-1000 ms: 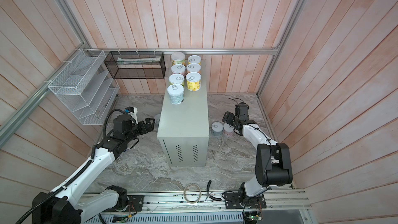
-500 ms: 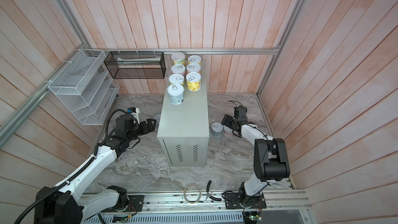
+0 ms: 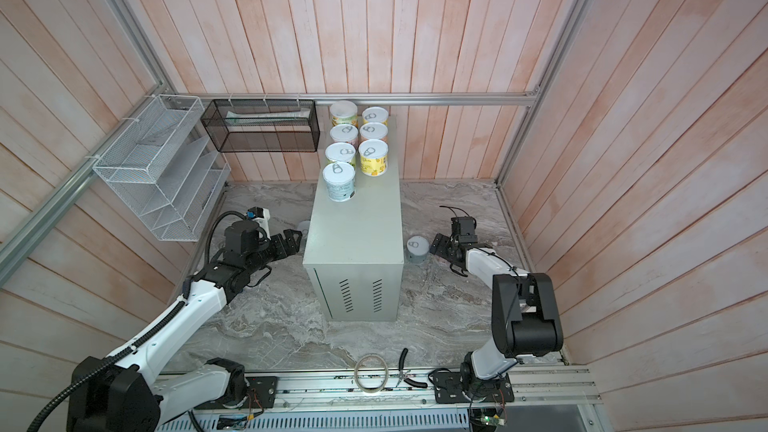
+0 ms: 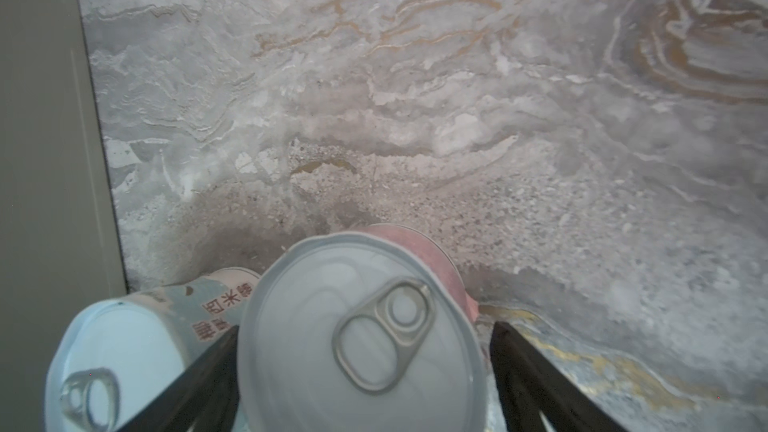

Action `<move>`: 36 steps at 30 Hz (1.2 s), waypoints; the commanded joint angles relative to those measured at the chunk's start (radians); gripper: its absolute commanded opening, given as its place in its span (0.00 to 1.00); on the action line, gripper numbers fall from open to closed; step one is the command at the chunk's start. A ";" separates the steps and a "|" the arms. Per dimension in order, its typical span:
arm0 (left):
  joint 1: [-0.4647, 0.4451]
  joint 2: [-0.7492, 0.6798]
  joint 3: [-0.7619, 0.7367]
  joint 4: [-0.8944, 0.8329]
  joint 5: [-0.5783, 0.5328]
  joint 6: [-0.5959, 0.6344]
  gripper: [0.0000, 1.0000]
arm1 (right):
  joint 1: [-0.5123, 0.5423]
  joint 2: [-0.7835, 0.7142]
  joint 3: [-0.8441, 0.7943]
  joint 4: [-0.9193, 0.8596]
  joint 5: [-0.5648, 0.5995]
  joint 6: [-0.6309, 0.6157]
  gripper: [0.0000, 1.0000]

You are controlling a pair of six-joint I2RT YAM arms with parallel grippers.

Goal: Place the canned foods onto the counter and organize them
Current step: 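Grasp the white-lidded floor can with the right gripper while left gripper hovers, then lift the pink-labelled can up over the cabinet top with the right gripper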

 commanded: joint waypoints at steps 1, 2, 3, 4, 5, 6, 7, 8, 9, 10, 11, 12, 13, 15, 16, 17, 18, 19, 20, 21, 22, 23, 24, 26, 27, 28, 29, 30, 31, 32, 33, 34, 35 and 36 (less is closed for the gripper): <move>0.001 0.013 -0.015 0.029 0.014 0.013 0.94 | -0.001 -0.021 -0.016 -0.047 0.091 -0.010 0.90; 0.002 0.016 -0.014 0.032 0.015 0.014 0.94 | -0.001 -0.017 -0.014 -0.042 0.089 -0.012 0.90; 0.002 0.018 -0.014 0.033 0.017 0.014 0.94 | -0.001 -0.009 -0.007 -0.040 0.088 -0.014 0.90; 0.001 0.021 -0.014 0.036 0.019 0.015 0.94 | -0.001 0.005 0.003 -0.039 0.088 -0.015 0.90; 0.001 0.023 -0.017 0.041 0.021 0.016 0.94 | -0.001 0.023 0.018 -0.040 0.086 -0.019 0.90; 0.001 0.023 -0.021 0.043 0.021 0.015 0.94 | -0.001 0.040 0.032 -0.044 0.084 -0.023 0.90; 0.001 0.025 -0.021 0.046 0.021 0.013 0.94 | 0.000 0.059 0.048 -0.051 0.086 -0.027 0.90; 0.001 0.028 -0.022 0.047 0.025 0.013 0.94 | -0.001 0.076 0.059 -0.053 0.087 -0.033 0.89; 0.002 0.029 -0.023 0.048 0.028 0.012 0.94 | -0.001 0.087 0.067 -0.052 0.089 -0.035 0.89; 0.001 0.030 -0.023 0.046 0.030 0.011 0.94 | -0.001 0.097 0.070 -0.050 0.092 -0.037 0.89; 0.000 0.030 -0.021 0.044 0.030 0.011 0.94 | -0.001 0.106 0.072 -0.048 0.094 -0.040 0.88; 0.000 0.029 -0.021 0.042 0.030 0.011 0.94 | -0.001 0.113 0.074 -0.044 0.098 -0.040 0.88; -0.001 0.027 -0.020 0.040 0.030 0.011 0.94 | 0.000 0.122 0.071 -0.041 0.098 -0.040 0.87; -0.002 0.022 -0.019 0.037 0.027 0.011 0.94 | 0.002 0.140 0.074 -0.040 0.099 -0.041 0.87; -0.002 0.020 -0.018 0.037 0.024 0.011 0.94 | 0.006 0.148 0.077 -0.041 0.100 -0.041 0.87; -0.002 0.017 -0.019 0.036 0.024 0.011 0.93 | 0.008 0.157 0.077 -0.037 0.102 -0.041 0.86; -0.002 0.016 -0.018 0.035 0.024 0.011 0.93 | 0.011 0.162 0.077 -0.038 0.101 -0.041 0.86; -0.003 0.018 -0.017 0.032 0.025 0.013 0.93 | 0.013 0.170 0.078 -0.037 0.101 -0.041 0.85; -0.003 0.019 -0.014 0.031 0.025 0.013 0.93 | 0.014 0.178 0.077 -0.033 0.100 -0.040 0.85; -0.003 0.018 -0.012 0.028 0.027 0.013 0.93 | 0.016 0.184 0.075 -0.030 0.098 -0.039 0.84; -0.003 0.021 -0.011 0.026 0.029 0.013 0.93 | 0.016 0.189 0.075 -0.029 0.097 -0.037 0.84; -0.004 0.019 -0.009 0.026 0.031 0.012 0.93 | 0.016 0.191 0.075 -0.030 0.095 -0.034 0.82; -0.004 0.020 -0.008 0.026 0.031 0.013 0.93 | 0.016 0.189 0.073 -0.028 0.094 -0.034 0.80; -0.007 0.020 -0.004 0.026 0.031 0.013 0.93 | 0.017 0.182 0.066 -0.020 0.094 -0.031 0.77; -0.007 0.022 -0.001 0.027 0.032 0.013 0.93 | 0.017 0.181 0.065 -0.022 0.094 -0.033 0.75; -0.005 0.025 -0.001 0.028 0.035 0.013 0.93 | 0.017 0.180 0.066 -0.026 0.093 -0.037 0.68; -0.007 0.030 0.002 0.029 0.038 0.013 0.92 | 0.017 0.179 0.067 -0.029 0.093 -0.040 0.53; -0.008 0.033 0.003 0.031 0.041 0.012 0.92 | 0.018 0.175 0.067 -0.032 0.092 -0.042 0.35; -0.009 0.038 0.006 0.033 0.044 0.011 0.92 | 0.019 0.169 0.067 -0.038 0.093 -0.045 0.14; -0.012 0.041 0.009 0.032 0.047 0.010 0.92 | 0.019 0.162 0.069 -0.046 0.091 -0.047 0.00; -0.014 0.044 0.012 0.032 0.048 0.009 0.92 | 0.020 0.151 0.069 -0.056 0.088 -0.047 0.00; -0.016 0.043 0.015 0.032 0.048 0.010 0.91 | 0.021 0.135 0.068 -0.063 0.085 -0.047 0.00; -0.018 0.043 0.016 0.034 0.047 0.011 0.91 | 0.021 0.116 0.066 -0.068 0.082 -0.047 0.00; -0.018 0.042 0.017 0.033 0.047 0.013 0.91 | 0.022 0.097 0.064 -0.075 0.076 -0.049 0.00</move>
